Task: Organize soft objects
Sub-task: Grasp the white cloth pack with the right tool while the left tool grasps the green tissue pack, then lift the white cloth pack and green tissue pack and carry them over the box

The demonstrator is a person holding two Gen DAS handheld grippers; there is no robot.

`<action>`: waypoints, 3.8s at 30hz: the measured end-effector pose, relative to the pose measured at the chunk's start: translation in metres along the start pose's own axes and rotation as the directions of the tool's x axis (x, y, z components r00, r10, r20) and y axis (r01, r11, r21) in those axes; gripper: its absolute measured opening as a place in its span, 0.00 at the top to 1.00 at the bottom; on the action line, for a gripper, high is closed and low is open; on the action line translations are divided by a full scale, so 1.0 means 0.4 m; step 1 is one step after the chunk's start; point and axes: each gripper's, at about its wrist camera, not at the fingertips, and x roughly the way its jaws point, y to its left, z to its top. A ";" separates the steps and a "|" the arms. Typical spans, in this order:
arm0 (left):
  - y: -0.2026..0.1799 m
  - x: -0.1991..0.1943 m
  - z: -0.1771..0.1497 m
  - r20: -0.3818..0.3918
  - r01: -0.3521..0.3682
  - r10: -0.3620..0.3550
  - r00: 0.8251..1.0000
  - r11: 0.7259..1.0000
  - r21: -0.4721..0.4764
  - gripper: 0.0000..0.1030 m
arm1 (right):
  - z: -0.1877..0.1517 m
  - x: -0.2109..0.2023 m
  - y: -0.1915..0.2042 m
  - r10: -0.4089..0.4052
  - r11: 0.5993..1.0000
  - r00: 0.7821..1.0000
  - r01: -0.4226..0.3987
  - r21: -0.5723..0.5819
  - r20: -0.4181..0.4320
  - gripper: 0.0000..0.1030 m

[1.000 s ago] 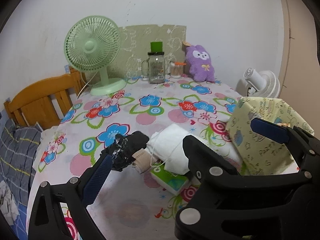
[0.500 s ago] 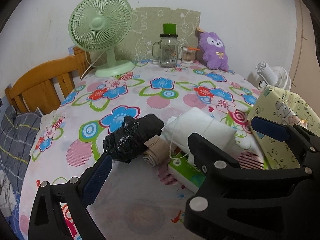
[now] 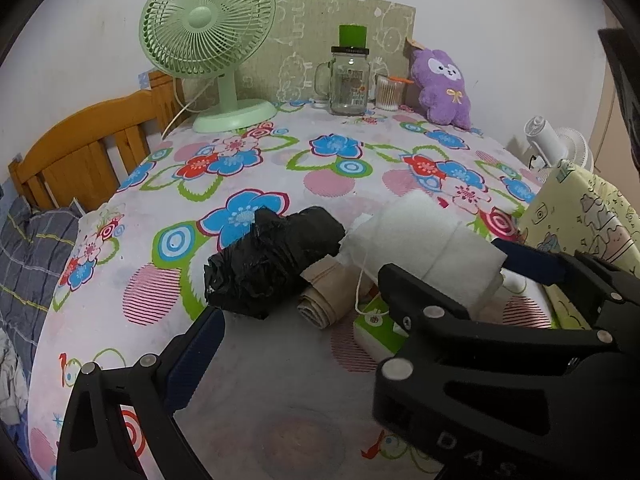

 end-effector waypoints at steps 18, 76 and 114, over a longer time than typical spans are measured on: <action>-0.051 -0.004 0.005 0.000 0.005 -0.005 1.000 0.999 0.032 0.03 | -0.018 -0.036 -0.028 0.021 1.000 1.000 -0.021 0.015 0.018 0.78; -0.101 -0.073 -0.019 0.020 0.007 -0.008 1.000 0.999 0.048 0.38 | -0.061 -0.124 -0.050 0.036 0.999 0.999 -0.037 0.028 0.034 0.79; -0.178 -0.309 0.036 0.207 -0.012 -0.004 0.978 0.997 0.079 0.39 | -0.026 -0.397 -0.068 0.026 0.999 0.973 -0.030 0.012 0.227 0.79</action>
